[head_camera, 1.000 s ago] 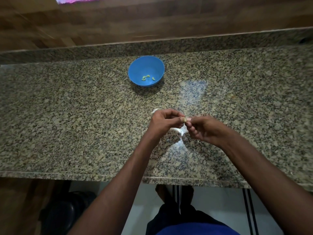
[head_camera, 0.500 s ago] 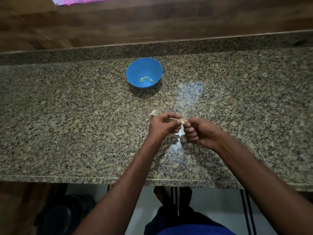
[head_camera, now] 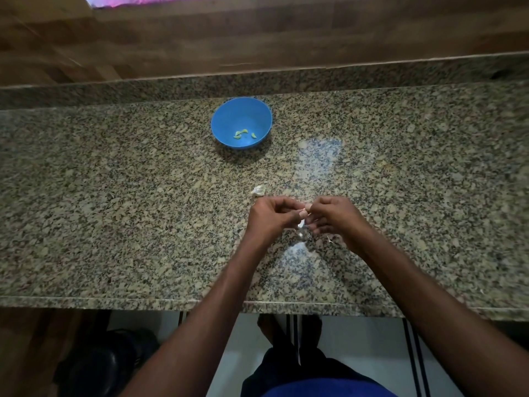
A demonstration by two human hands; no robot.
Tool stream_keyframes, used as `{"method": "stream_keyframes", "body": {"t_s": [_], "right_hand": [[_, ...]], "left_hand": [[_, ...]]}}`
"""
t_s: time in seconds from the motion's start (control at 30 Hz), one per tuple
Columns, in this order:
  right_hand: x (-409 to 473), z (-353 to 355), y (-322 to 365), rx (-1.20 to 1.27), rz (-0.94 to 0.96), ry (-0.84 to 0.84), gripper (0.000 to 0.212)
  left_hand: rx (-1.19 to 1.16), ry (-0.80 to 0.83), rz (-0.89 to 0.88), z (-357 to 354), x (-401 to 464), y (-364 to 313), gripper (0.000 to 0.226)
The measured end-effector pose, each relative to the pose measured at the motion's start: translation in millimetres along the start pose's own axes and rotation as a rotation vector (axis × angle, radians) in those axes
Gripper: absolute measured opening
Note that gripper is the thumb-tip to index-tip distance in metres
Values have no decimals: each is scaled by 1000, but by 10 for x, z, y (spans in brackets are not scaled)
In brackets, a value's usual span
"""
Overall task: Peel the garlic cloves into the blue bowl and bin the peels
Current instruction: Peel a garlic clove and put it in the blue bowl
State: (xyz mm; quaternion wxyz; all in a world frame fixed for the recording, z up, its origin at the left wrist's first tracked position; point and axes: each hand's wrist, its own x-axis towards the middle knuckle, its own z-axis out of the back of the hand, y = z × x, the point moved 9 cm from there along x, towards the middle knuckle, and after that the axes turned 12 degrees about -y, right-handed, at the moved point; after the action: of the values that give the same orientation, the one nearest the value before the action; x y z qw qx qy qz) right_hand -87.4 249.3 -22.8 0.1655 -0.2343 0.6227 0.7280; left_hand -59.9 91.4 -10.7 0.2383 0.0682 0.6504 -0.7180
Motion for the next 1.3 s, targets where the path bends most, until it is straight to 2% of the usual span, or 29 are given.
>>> {"method": "stream_keyframes", "body": {"t_s": [0.07,0.13,0.3,0.53,0.67,0.93,1.1,1.3], "right_hand": [[-10,-12,-8,93,-41,26,10],[-8,-25,-29,159,-97,31,20],[-13,-11,-87,296,-223,-30,29],[-21,-14,-95,367,-272,-87,16],[-5,-19,-107,398,-296,-91,15],[51,10,-52,274,-216,-73,15],[98,9,-52,182,-223,-48,7],[171,152,-110,41,-157,-163,10]], "left_hand": [[50,-36,-42,22,9,-31,16],[88,-62,-83,34,17,-70,17],[128,-84,-123,23,27,-89,15],[159,-180,-208,24,15,-150,14],[114,-186,-179,36,19,-134,14],[-5,-140,-109,28,6,-90,20],[45,-136,-149,1,24,-86,22],[-11,-163,-24,44,168,75,14]]}}
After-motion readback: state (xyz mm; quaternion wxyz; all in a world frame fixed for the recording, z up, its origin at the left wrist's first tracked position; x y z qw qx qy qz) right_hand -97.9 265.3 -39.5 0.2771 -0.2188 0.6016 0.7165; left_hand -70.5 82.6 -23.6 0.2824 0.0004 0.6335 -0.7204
